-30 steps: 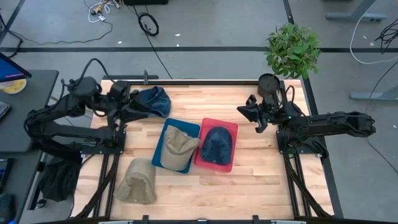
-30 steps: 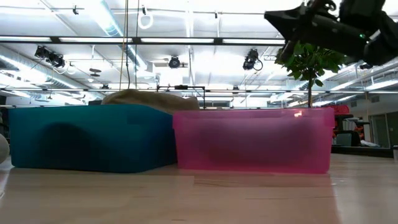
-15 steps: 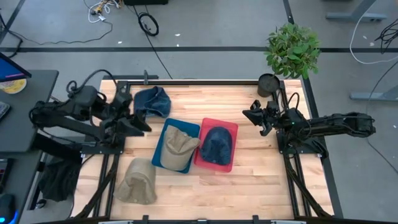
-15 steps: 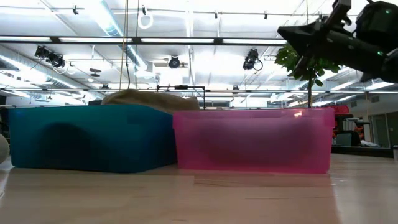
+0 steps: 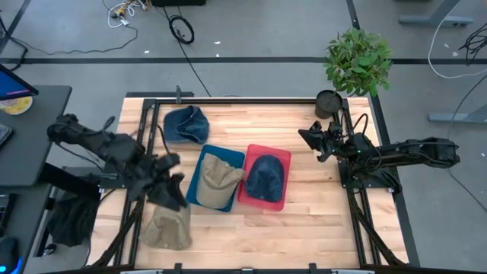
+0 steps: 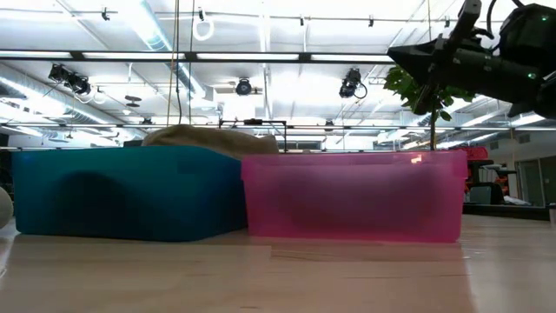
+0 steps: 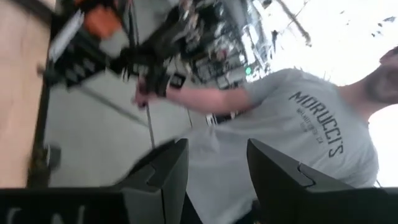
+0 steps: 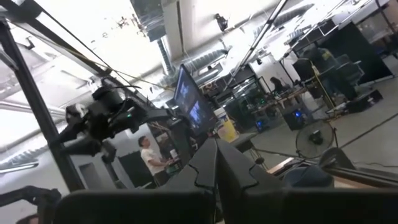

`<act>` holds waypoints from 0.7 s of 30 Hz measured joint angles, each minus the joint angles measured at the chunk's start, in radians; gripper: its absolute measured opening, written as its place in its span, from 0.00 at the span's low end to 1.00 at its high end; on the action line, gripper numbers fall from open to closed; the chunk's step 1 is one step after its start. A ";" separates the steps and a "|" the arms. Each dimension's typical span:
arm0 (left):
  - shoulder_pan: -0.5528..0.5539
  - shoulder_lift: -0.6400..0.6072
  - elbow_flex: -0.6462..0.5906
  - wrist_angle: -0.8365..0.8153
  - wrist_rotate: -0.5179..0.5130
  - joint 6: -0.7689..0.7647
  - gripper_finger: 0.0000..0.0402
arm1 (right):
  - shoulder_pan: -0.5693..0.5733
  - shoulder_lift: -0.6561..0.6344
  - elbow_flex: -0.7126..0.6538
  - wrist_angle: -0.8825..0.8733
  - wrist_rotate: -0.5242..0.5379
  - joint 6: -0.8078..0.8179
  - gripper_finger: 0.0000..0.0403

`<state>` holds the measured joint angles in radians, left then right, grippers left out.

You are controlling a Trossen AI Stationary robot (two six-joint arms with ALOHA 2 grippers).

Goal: Pick & Place hat
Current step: Put the brown cap into the blue bin

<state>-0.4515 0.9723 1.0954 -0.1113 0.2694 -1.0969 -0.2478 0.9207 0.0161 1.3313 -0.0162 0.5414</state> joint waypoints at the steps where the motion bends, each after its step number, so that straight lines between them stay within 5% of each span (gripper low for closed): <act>1: -0.029 0.013 0.000 -0.002 -0.008 -0.025 0.42 | 0.000 0.000 0.000 -0.002 0.000 0.000 0.02; 9: -0.231 0.138 0.084 -0.128 -0.014 -0.151 0.42 | 0.000 0.000 0.000 -0.033 0.000 0.000 0.02; 21: -0.338 0.360 0.335 -1.214 -0.132 -0.228 0.42 | 0.000 0.000 0.000 -0.083 0.000 -0.003 0.02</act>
<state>-0.7895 1.3321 1.4307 -1.3253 0.1378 -1.3253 -0.2478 0.9207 0.0166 1.2487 -0.0158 0.5385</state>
